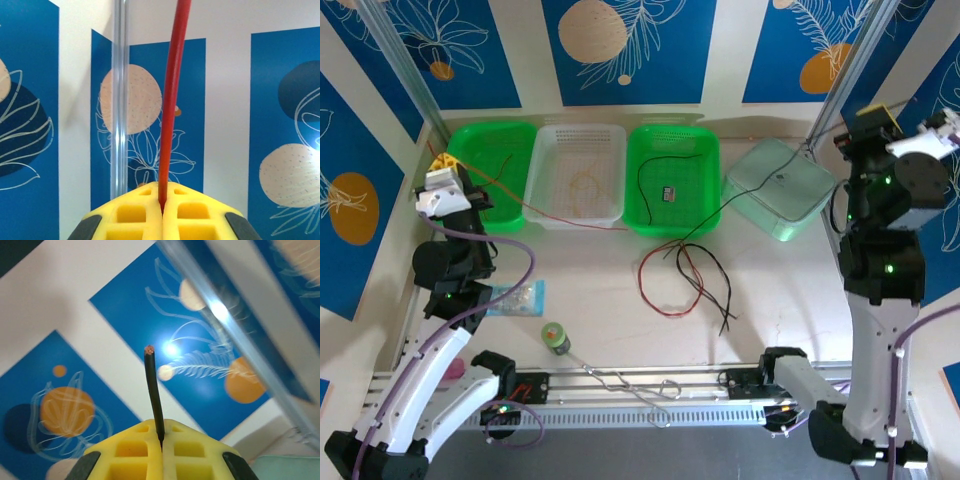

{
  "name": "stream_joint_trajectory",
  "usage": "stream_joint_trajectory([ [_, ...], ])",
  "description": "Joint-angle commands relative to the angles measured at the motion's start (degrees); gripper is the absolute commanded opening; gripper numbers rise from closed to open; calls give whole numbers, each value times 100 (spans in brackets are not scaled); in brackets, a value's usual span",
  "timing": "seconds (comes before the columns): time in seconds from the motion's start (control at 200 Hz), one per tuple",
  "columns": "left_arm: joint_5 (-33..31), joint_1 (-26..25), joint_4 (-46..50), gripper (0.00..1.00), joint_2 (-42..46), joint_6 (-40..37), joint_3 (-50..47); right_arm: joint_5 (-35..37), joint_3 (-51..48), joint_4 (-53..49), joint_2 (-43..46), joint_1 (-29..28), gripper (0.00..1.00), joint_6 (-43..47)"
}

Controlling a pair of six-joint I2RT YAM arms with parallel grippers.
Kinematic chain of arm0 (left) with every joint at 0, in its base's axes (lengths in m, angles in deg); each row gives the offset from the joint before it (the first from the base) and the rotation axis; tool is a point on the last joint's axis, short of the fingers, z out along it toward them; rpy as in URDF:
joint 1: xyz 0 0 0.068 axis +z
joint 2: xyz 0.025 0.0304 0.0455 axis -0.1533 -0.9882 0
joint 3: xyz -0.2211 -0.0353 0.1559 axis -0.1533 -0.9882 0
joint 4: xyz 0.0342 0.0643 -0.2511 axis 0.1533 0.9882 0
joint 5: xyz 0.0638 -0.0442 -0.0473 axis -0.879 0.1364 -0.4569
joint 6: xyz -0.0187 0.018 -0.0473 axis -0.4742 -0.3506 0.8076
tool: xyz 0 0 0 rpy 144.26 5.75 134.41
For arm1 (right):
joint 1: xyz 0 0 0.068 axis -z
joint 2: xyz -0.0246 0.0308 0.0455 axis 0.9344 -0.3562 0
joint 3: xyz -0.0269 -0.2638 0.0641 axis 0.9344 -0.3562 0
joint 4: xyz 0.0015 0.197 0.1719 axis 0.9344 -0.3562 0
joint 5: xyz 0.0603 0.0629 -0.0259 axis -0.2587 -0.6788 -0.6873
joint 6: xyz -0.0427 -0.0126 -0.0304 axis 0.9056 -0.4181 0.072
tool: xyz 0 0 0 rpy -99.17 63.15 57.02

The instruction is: Untangle the cables

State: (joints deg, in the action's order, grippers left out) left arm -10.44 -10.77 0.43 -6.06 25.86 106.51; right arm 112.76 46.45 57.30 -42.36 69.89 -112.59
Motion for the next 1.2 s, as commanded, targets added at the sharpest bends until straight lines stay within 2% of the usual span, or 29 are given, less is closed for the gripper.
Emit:
stream_joint_trajectory([
  [0.0,228,67,109,0,-35,267,34,-118,376,355,-436,-500,0,-194],
  [0.105,180,78,179,0,-108,377,78,150,788,649,-907,-989,0,161],
  [0.205,292,79,457,0,-274,462,276,199,1483,607,-1457,-1175,0,314],
  [0.47,579,80,828,0,-676,487,696,184,3423,608,-2939,-1125,0,979],
  [0.63,689,147,873,0,-791,424,810,-64,5155,-146,-4173,-922,0,839],
  [0.77,684,165,913,0,-761,334,833,-276,6092,-632,-5074,-1156,0,965],
  [0.855,675,173,961,0,-696,277,790,-223,5925,-813,-5354,-1414,0,1127],
  [0.93,709,180,1055,0,-633,242,756,-114,5367,-836,-5473,-1658,0,1252],
  [1.071,836,197,1273,0,-521,239,728,205,3669,-506,-5411,-2043,0,1403],
  [1.196,998,201,1512,0,-454,290,754,456,2125,-329,-5326,-2248,0,1064],
])
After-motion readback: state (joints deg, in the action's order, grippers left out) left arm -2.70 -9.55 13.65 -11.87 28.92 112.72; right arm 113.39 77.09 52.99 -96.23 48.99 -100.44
